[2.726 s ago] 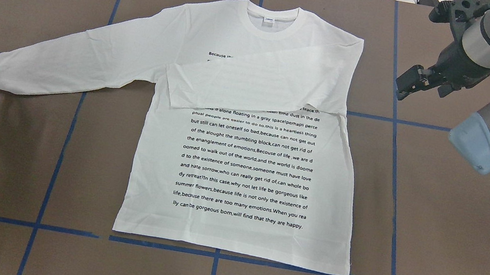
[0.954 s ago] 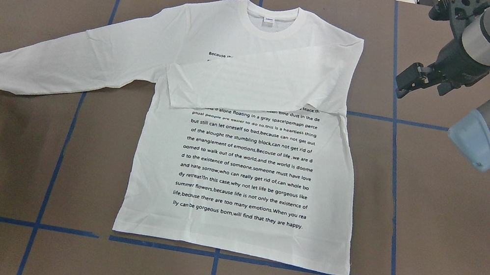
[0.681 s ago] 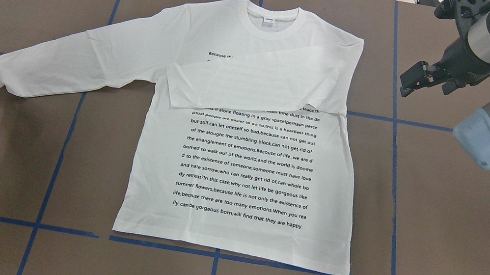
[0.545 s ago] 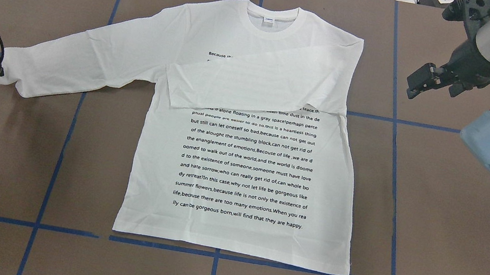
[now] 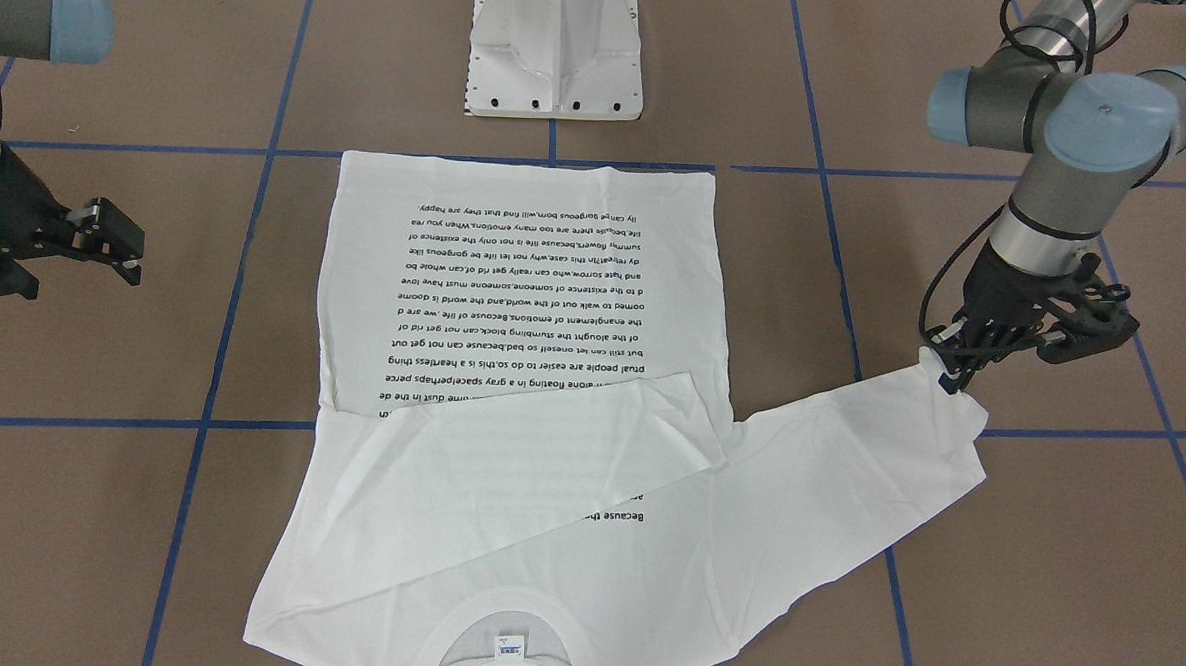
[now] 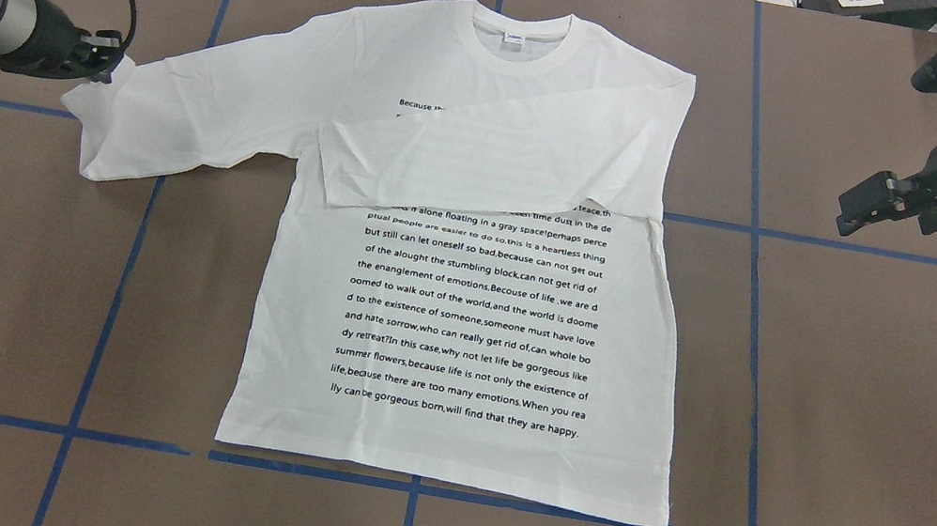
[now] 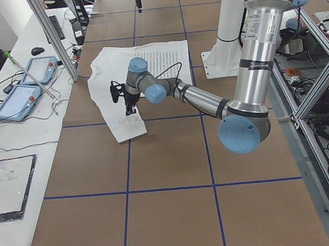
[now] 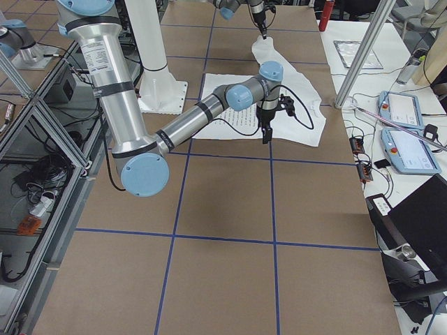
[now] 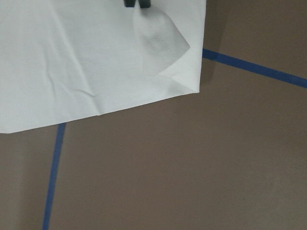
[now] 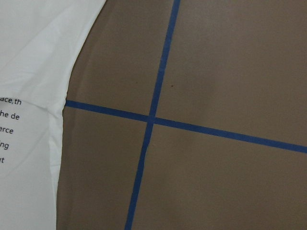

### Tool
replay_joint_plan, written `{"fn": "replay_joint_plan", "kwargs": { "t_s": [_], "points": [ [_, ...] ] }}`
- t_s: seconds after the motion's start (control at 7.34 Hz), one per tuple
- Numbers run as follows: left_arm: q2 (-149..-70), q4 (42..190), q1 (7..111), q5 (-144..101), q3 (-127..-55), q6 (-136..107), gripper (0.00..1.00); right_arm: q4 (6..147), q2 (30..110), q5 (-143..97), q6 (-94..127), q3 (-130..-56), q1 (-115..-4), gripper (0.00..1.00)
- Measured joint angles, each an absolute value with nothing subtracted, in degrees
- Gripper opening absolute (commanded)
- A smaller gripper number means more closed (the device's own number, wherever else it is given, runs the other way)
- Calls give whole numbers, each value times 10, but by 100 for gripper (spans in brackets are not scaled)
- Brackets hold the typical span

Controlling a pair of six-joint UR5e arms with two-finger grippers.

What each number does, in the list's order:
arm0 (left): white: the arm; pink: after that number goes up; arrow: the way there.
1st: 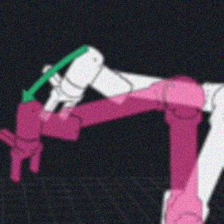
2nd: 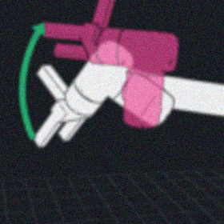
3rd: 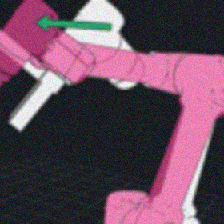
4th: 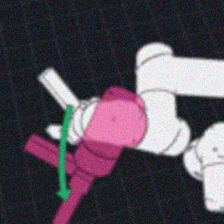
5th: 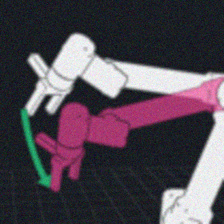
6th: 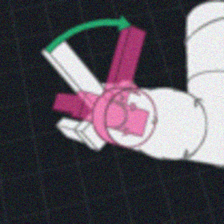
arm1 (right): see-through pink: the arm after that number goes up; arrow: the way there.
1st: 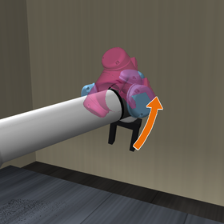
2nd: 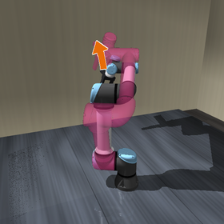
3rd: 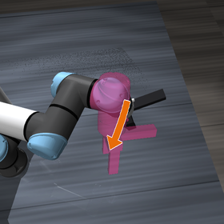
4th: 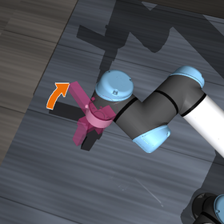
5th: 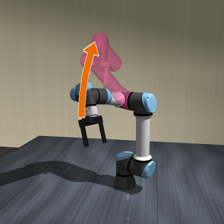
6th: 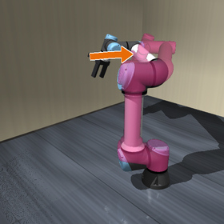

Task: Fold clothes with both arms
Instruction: 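Carry the sleeve with the left gripper across the shirt toward the collar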

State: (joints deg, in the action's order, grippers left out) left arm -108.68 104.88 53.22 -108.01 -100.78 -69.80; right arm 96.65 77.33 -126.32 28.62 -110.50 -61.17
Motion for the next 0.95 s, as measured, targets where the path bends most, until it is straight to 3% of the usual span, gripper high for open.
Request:
{"fn": "replay_joint_plan", "kwargs": {
  "t_s": [0.55,0.95],
  "points": [
    [-1277,902,529,-1119,-997,-760,0,957,848,-1260,271,-1140,-644,100],
    [-1444,933,528,-1191,-887,-886,0,957,855,-1260,267,-1139,-652,100]
  ]
}}
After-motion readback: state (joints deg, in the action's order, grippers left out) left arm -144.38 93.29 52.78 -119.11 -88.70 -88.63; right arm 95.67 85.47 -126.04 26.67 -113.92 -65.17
